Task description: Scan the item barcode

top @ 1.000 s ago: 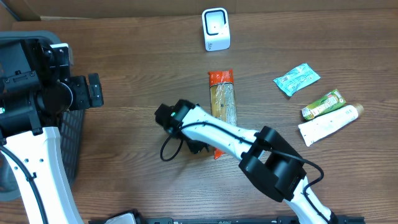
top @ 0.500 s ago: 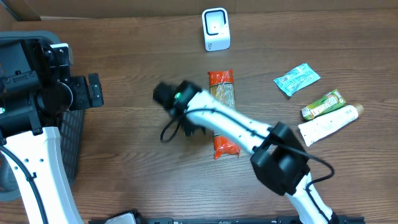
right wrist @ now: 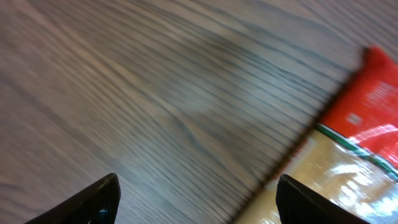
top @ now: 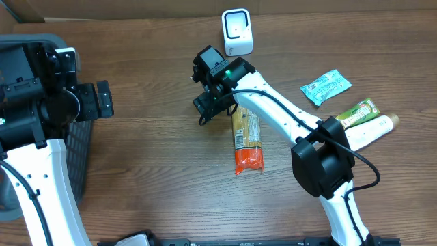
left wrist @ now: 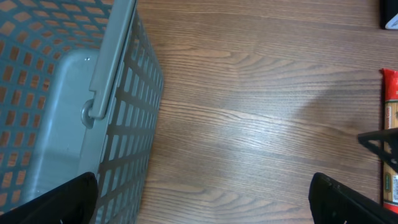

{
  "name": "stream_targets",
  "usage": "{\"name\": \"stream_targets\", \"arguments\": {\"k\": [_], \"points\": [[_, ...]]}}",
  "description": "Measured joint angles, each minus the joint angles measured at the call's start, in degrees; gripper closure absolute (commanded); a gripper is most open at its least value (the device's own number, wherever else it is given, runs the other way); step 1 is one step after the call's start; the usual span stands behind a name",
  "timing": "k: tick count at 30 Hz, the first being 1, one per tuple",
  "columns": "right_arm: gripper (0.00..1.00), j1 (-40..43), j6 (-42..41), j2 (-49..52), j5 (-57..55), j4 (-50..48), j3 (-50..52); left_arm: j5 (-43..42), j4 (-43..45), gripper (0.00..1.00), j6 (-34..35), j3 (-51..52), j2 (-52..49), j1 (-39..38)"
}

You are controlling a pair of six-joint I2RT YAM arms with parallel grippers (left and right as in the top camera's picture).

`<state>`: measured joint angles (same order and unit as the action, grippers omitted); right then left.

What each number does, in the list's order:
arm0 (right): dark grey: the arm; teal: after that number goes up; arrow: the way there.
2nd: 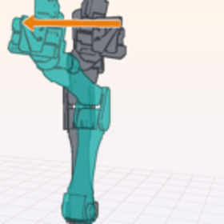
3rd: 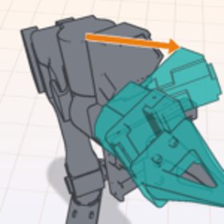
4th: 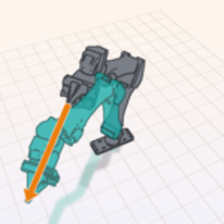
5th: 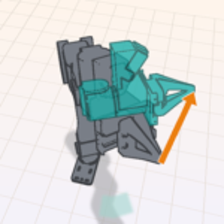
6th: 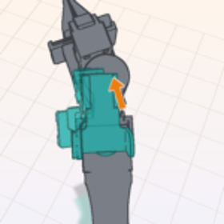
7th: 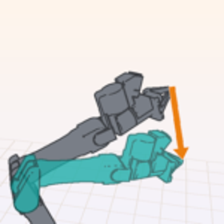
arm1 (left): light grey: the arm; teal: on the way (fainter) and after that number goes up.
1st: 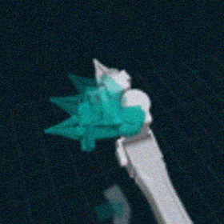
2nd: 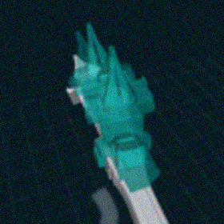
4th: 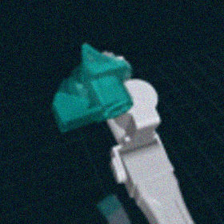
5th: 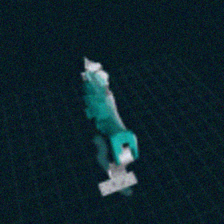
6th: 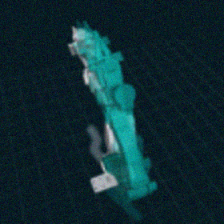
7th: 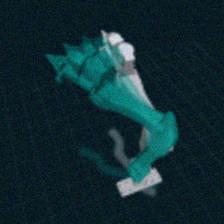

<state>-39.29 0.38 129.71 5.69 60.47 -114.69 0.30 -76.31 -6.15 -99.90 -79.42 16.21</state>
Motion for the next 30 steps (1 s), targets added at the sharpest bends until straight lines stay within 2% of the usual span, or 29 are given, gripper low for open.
{"name": "stream_targets", "arguments": {"k": [8,14,23,30], "points": [[0.2,0.0,0.4,5.9,5.1,-2.4,0.0,0.0,0.0,0.0,0.0,0.0,0.0,0.0],[0.18,1.5,-5.3,6.9,3.2,-4.0,0.0,0.0,0.0,0.0,0.0,0.0,0.0,0.0],[0.18,12.5,-13.4,6.9,1.1,0.1,-0.1,0.0,0.0,0.0,0.0,0.0,0.0,0.0],[0.22,19.8,-14.3,6.9,3.2,6.3,-0.9,0.0,0.0,0.0,0.0,0.0,0.0,0.0]]}}
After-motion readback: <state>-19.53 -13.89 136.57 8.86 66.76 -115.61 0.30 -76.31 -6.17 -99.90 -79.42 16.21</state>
